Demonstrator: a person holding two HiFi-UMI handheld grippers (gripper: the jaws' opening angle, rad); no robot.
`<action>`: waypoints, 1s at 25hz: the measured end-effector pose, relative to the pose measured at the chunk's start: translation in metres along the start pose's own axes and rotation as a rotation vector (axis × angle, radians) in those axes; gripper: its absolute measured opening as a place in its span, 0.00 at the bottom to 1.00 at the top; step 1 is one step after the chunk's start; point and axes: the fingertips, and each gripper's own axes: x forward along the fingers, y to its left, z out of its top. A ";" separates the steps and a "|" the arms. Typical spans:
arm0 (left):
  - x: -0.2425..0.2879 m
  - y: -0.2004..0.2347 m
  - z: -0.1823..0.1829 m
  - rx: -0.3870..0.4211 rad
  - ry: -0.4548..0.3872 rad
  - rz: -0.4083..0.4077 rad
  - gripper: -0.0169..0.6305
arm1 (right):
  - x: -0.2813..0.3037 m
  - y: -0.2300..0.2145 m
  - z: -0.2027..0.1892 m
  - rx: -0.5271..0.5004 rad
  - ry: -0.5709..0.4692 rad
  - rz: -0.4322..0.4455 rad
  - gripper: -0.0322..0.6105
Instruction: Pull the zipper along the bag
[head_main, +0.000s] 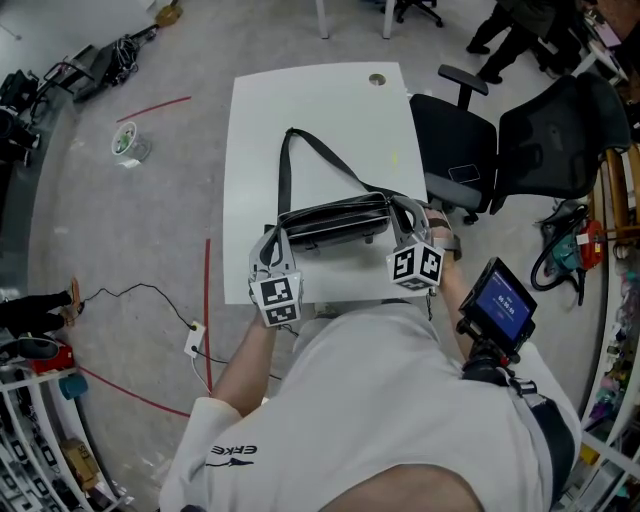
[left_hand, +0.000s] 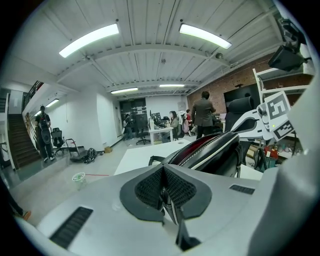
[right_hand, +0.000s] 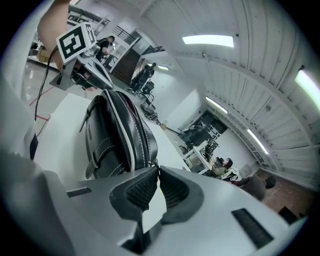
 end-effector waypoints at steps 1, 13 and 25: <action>0.002 -0.006 0.002 0.012 -0.001 -0.005 0.03 | -0.001 -0.002 -0.005 -0.002 0.006 0.002 0.08; 0.011 -0.014 0.000 0.084 -0.005 -0.056 0.03 | 0.002 -0.001 0.006 -0.162 0.021 0.012 0.08; 0.012 -0.028 0.007 0.100 -0.012 -0.114 0.03 | -0.001 -0.005 0.029 -0.167 0.017 0.019 0.08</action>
